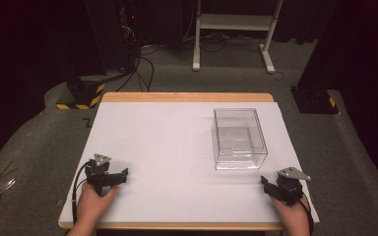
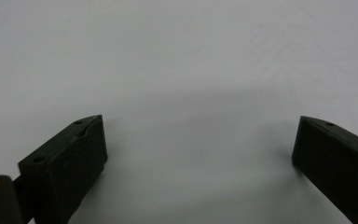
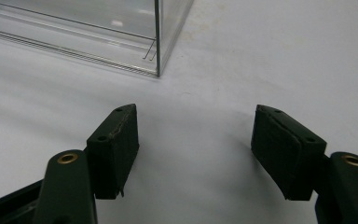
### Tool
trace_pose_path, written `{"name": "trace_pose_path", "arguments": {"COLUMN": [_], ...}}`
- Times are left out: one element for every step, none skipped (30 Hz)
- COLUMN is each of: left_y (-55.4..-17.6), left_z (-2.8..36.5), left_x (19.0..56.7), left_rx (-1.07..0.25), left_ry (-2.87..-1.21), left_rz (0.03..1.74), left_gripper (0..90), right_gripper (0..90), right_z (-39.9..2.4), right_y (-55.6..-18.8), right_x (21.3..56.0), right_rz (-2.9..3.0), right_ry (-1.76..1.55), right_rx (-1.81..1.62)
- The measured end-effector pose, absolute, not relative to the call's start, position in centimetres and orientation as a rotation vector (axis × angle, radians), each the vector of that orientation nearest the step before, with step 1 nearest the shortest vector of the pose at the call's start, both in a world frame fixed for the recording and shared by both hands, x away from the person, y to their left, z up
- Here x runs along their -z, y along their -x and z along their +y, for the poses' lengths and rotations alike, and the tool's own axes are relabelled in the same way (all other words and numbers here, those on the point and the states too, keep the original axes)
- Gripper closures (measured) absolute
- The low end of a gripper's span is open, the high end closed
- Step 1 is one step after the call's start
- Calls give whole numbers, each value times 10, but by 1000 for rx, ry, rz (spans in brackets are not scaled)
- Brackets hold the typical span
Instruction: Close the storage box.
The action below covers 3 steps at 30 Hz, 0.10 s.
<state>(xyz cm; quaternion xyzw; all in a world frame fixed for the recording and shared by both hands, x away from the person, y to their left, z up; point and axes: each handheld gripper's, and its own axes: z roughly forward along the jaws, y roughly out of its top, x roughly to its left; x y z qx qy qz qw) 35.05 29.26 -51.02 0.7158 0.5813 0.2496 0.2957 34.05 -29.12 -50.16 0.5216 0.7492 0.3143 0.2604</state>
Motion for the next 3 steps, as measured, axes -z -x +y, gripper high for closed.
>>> {"name": "trace_pose_path", "arguments": {"left_y": [-350, -350, -350], "left_z": [293, 292, 292], "left_x": [510, 510, 510], "left_rx": [-664, -664, -664], "left_ry": [-1904, -1903, -1901], "left_rz": [1546, 1547, 1547], "left_gripper": [34, 34, 35], "right_gripper": [322, 323, 324], "right_z": [-291, -292, -292], "right_y": [-341, -341, -341], "right_x": [502, 502, 502], "right_rz": [2030, 2031, 2032], "right_ry": [-1414, -1414, -1417], "right_rx": [-852, -855, -856]}}
